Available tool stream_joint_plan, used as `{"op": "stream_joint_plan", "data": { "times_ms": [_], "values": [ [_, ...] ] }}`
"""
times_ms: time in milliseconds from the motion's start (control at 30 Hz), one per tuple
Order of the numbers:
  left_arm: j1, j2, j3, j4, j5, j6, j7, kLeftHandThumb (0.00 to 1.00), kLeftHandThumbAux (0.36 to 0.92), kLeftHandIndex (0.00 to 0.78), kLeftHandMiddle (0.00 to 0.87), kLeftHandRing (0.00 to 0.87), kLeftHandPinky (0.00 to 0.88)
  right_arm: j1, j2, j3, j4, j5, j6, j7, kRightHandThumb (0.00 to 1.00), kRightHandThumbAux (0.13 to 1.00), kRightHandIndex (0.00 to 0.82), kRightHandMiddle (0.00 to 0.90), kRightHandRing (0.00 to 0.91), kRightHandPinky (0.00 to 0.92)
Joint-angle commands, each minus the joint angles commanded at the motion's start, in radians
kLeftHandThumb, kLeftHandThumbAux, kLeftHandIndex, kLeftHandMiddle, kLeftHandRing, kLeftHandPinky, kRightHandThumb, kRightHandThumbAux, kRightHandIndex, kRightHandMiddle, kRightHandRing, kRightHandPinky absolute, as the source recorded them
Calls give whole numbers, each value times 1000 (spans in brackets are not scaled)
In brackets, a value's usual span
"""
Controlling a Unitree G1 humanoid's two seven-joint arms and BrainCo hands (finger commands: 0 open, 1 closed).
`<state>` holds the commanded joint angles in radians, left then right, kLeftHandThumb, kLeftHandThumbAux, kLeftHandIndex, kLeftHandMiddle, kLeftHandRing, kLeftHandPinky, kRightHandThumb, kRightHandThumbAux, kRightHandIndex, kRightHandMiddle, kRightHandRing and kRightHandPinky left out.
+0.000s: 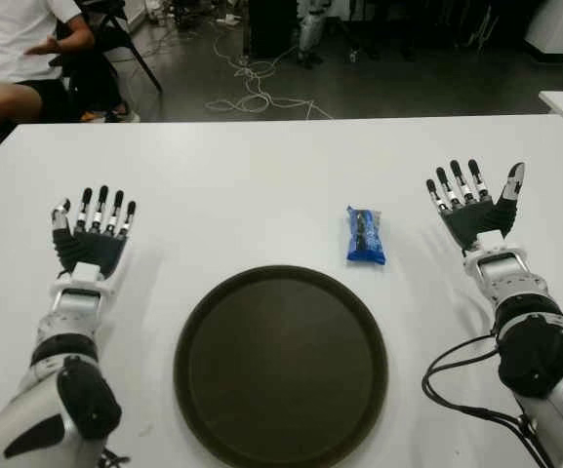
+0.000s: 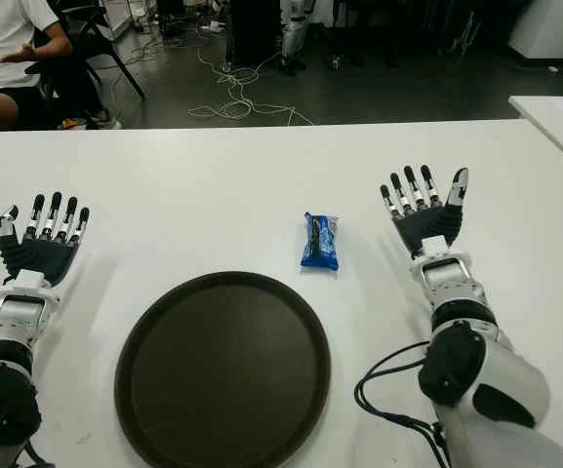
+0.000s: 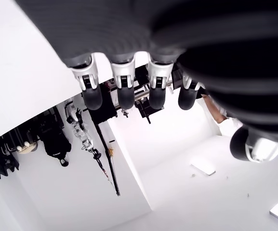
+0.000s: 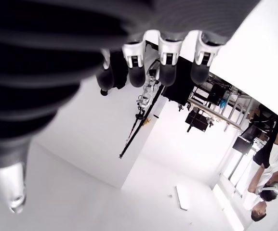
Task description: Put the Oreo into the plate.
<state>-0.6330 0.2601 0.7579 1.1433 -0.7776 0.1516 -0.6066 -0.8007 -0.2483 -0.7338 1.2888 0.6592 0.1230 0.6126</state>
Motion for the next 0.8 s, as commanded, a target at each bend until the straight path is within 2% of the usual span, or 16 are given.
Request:
{"op": "stream_joint_plan", "data": {
  "times_ms": [200,267,333,433,467,500,533,567,600,633,700,733,800],
  "values": [
    [1,-1,-8,-2,11,-13,8,0,367,0,0,0,0,1,0,7,1,-4,-8,1,0,625,0,0,0,0],
    [2,-5,-15,-7,23,-33,13,0,367,0,0,0,0,1,-1,9,1,-5,-7,2,0,623,0,0,0,0],
    [6,-12,-34,-15,50,-78,19,0,367,0,0,0,0,0,-1,10,2,-5,-6,1,0,621,0,0,0,0],
    [27,-34,-111,-30,167,-275,64,0,366,0,0,0,0,-1,0,16,3,-12,-17,-14,0,618,0,0,0,0],
    [32,-38,-132,-30,200,-328,79,0,365,0,0,0,0,-1,1,18,4,-14,-21,-18,0,618,0,0,0,0],
    [34,-40,-142,-28,216,-355,88,0,364,0,0,0,0,-1,1,18,4,-16,-23,-21,0,618,0,0,0,0],
    [42,-45,-173,-27,268,-426,128,0,364,0,0,0,0,-1,3,27,3,-27,-38,-30,0,618,0,0,0,0],
    [47,-48,-193,-25,302,-472,156,0,373,0,0,0,0,0,4,33,3,-36,-49,-36,0,621,0,0,0,0],
    [62,-50,-247,-25,393,-564,240,0,392,0,0,0,0,6,7,74,-2,-87,-109,-64,0,623,0,0,0,0],
    [71,-50,-285,-23,457,-629,301,0,405,0,0,0,0,11,10,103,-5,-125,-152,-84,0,623,0,0,0,0],
    [83,-43,-339,-16,548,-707,393,0,443,0,0,0,0,21,12,166,-9,-204,-237,-128,0,623,0,0,0,0],
    [86,-39,-356,-12,578,-728,424,0,453,0,0,0,0,26,13,192,-10,-238,-272,-149,0,622,0,0,0,0],
    [96,-27,-418,-1,679,-777,535,0,484,0,0,0,0,50,18,303,-19,-376,-397,-240,0,610,0,0,0,0]
  ]
}}
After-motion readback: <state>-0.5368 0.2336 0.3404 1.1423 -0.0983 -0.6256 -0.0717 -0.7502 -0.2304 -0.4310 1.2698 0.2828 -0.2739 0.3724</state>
